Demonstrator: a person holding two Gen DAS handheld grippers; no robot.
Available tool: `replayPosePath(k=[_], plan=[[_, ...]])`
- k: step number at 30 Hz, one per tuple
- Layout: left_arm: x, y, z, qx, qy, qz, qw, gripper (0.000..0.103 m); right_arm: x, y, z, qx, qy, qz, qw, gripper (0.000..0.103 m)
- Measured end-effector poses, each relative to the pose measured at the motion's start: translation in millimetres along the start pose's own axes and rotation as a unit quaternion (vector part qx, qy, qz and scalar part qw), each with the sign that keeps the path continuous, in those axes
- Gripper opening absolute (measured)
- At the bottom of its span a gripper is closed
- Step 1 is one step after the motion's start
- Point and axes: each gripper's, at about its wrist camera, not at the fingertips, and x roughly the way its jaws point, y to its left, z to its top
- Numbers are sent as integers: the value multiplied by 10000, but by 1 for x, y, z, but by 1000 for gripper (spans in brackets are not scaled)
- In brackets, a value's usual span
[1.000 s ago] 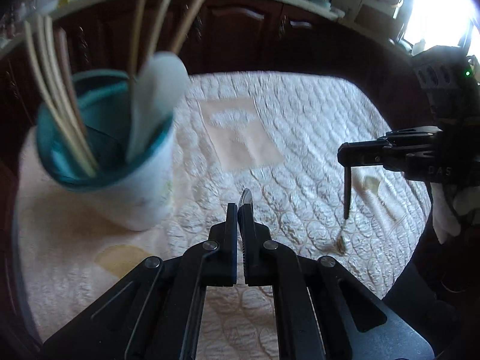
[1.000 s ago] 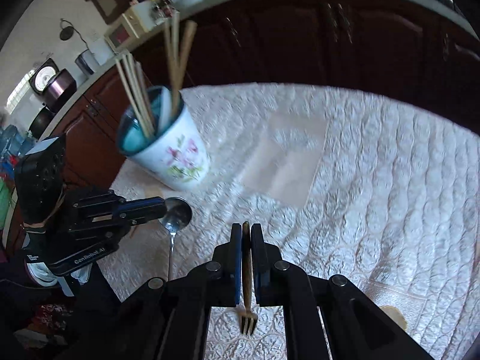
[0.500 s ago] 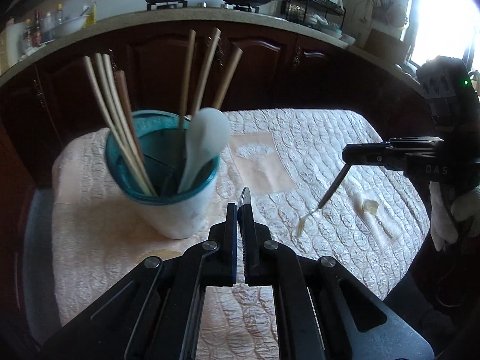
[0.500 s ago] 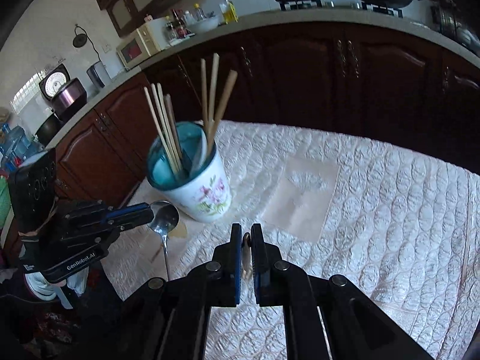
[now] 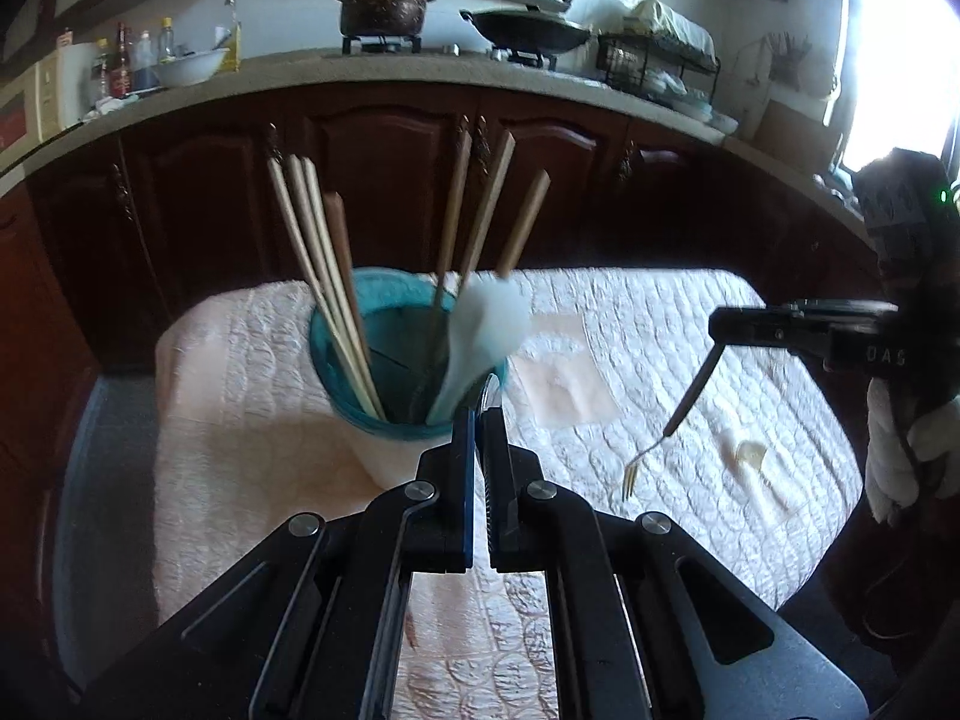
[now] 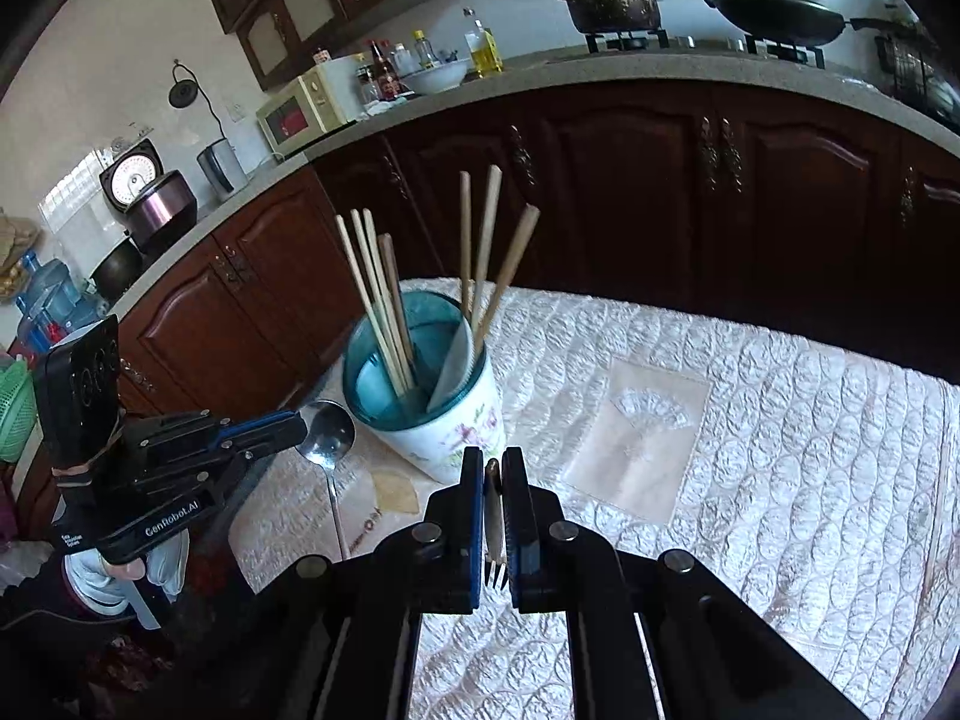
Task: Organize utensils
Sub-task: 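Lift and carry the metal spoon and gold fork toward the floral holder with both grippers, then lower the spoon into the holder and open the left gripper while the right lowers the fork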
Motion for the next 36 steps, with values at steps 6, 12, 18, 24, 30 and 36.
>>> replayPosePath(k=[6, 12, 18, 24, 30, 36], plan=[[-29, 22, 35, -148, -490, 309, 9982, 1, -11, 12, 24, -18, -227, 247, 9994, 5], [-37, 36, 65, -99, -989, 1066, 9893, 1, -15, 31, 59, -80, -569, 487, 9972, 5], [-15, 44, 82, -26, -1266, 1633, 9784, 1, 7, 44, 85, -155, -719, 414, 9964, 5], [22, 43, 72, 255, -1216, 2095, 9699, 1, 44, 39, 90, 160, -717, 473, 9962, 5], [45, 44, 52, 358, -1051, 2289, 9671, 1, 76, 34, 78, 294, -388, 533, 9974, 5], [62, 40, 40, 382, -823, 2271, 9696, 1, 106, 23, 61, 512, -89, 563, 9971, 5]])
